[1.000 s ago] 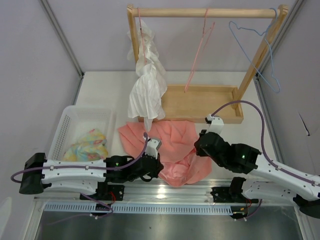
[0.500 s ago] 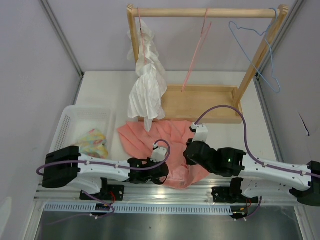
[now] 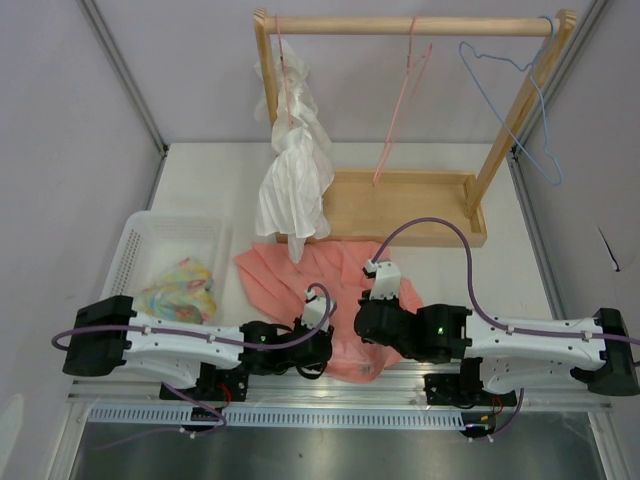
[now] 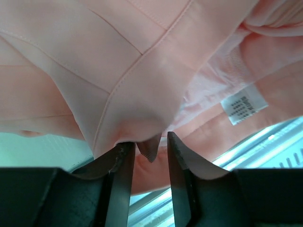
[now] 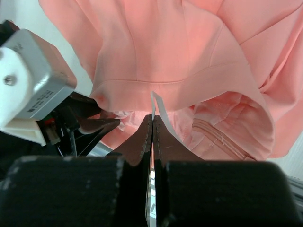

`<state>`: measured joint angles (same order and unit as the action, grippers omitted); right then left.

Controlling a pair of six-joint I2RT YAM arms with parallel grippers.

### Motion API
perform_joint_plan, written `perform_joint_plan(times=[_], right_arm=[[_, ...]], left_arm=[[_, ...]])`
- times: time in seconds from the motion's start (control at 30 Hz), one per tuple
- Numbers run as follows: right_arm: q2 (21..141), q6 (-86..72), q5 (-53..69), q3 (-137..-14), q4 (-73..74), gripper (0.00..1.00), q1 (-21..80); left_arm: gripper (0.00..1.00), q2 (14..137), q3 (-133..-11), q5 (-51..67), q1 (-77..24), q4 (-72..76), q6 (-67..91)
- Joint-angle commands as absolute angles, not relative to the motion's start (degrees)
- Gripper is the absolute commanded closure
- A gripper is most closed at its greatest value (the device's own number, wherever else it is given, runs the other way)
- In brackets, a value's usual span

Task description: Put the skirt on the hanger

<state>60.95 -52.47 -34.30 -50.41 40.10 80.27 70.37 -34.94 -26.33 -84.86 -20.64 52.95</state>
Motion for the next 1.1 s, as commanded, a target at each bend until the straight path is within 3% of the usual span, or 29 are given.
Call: perform_joint_plan(times=[0.0, 0.33, 0.63, 1.07], right_arm=[[61.96, -54.93, -38.06, -53.26, 40.08, 1.0, 81.74], [63.28, -55.02, -38.23, -53.61, 39.38, 1.0, 82.27], [63.02, -55.28, -38.67, -53.88, 40.43, 1.0, 82.53], [63.19, -55.55, -38.67, -53.7, 40.25, 1.0, 82.7]], left_arm=[[0.62, 67.85, -34.37, -25.24, -85.52, -20.48, 51.42], [0.69, 71.63, -34.1, -22.41, -88.77, -19.25, 51.24], [0.54, 75.59, -36.91, -26.19, -88.77, -19.59, 52.38], [0.53, 79.89, -39.64, -26.98, -88.33, -22.32, 55.46]])
